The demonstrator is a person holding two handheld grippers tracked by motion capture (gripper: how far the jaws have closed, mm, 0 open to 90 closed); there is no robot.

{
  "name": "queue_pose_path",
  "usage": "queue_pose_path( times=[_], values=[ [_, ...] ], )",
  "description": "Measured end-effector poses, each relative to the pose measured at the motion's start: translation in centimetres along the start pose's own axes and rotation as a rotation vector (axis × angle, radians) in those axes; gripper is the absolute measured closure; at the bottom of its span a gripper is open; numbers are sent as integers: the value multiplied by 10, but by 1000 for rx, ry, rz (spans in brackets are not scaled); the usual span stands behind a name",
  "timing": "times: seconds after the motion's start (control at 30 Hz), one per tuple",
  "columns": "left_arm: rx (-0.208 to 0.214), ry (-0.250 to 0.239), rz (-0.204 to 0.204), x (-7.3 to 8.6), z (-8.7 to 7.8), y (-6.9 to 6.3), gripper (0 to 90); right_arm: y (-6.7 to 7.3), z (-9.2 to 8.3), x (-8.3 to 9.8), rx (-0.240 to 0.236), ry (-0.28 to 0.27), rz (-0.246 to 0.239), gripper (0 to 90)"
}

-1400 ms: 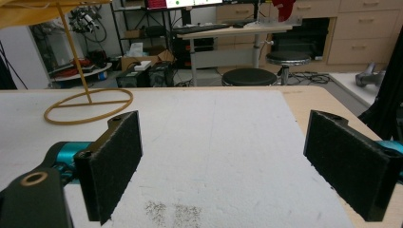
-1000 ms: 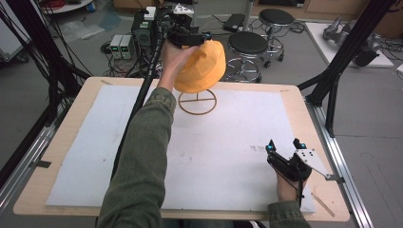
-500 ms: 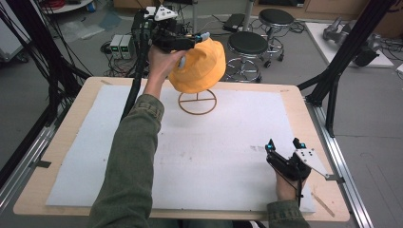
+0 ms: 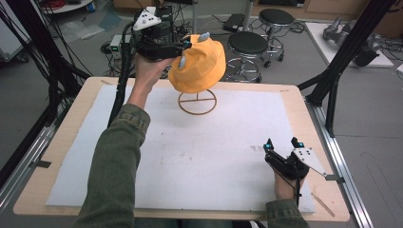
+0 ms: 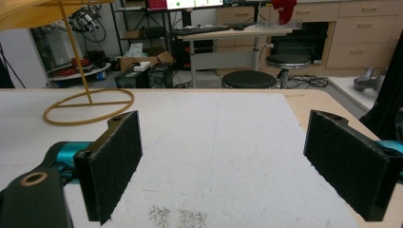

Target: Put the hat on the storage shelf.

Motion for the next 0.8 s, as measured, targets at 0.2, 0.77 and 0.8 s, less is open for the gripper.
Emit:
queue_pose_path(
  times=[0.2,0.77,0.8],
  values=[
    [-7,-37,11,0,-32,3,184,1,0,0,-3,4,2,116],
    [-24,-110,7,27,-100,18,165,5,-1,0,-7,3,0,116],
    [-24,-109,4,30,-103,18,165,5,-1,0,-9,3,-4,116]
  ],
)
Point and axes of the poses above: each handheld gripper's, and its own axes: z roughly forward along the jaws, x roughly out of its underside, y roughly to its left, the point moved 7 cm from there along z, roughly forward along the jaws, and after that the axes turned 12 degrees about -z, right-handed, at the moved point
